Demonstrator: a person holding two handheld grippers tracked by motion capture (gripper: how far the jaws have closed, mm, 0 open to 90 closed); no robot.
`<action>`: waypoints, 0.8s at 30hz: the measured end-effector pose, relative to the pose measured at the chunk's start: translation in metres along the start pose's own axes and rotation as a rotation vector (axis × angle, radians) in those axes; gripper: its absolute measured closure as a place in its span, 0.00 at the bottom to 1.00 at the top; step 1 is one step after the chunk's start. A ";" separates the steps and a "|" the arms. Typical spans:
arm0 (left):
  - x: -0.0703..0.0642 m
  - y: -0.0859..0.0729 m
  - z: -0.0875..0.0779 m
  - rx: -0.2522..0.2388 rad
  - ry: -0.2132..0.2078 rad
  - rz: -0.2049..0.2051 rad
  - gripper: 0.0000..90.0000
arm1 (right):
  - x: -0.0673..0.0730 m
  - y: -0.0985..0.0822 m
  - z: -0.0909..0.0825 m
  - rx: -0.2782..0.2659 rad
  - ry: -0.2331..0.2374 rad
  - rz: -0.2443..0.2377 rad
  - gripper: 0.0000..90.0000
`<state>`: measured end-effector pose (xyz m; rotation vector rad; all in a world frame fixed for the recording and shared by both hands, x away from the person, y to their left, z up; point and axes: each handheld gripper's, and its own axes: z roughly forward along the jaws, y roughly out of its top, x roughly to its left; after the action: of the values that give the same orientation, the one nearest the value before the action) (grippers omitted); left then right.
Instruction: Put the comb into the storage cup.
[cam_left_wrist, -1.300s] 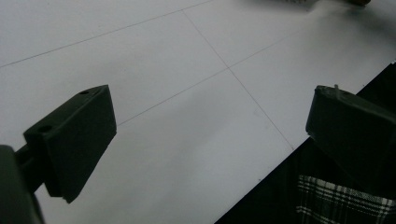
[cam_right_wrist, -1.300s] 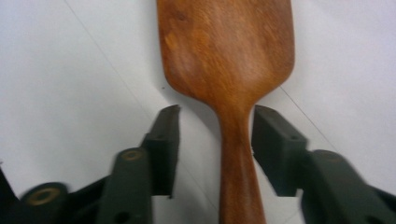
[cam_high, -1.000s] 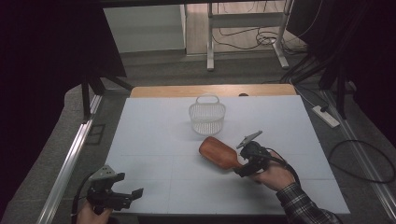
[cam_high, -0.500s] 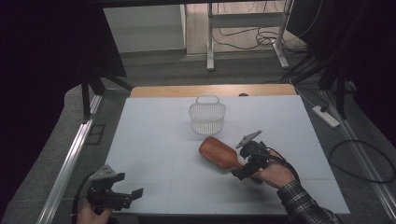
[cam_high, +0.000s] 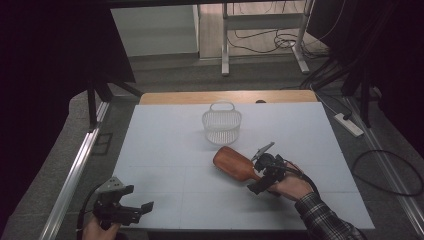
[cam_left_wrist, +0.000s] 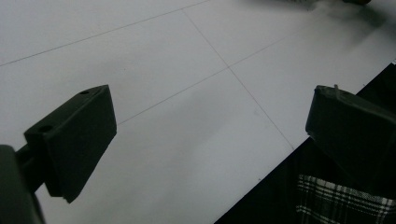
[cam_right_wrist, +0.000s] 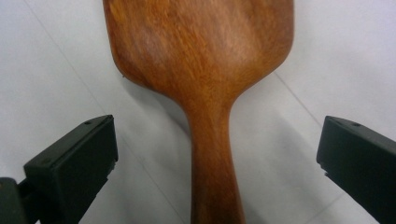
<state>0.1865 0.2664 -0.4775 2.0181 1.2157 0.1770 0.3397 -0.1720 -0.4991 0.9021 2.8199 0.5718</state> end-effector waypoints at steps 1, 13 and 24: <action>0.000 0.000 0.000 0.000 0.000 0.000 0.03 | 0.000 0.000 0.001 0.001 0.000 0.001 0.00; 0.001 0.000 0.000 -0.001 -0.007 -0.003 0.03 | 0.000 0.000 0.003 0.038 -0.008 0.031 0.00; 0.001 0.000 0.000 0.001 -0.007 -0.003 0.03 | 0.000 0.001 0.001 0.038 -0.010 0.031 0.23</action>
<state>0.1872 0.2665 -0.4777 2.0159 1.2141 0.1676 0.3409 -0.1711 -0.4998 0.9546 2.8212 0.5182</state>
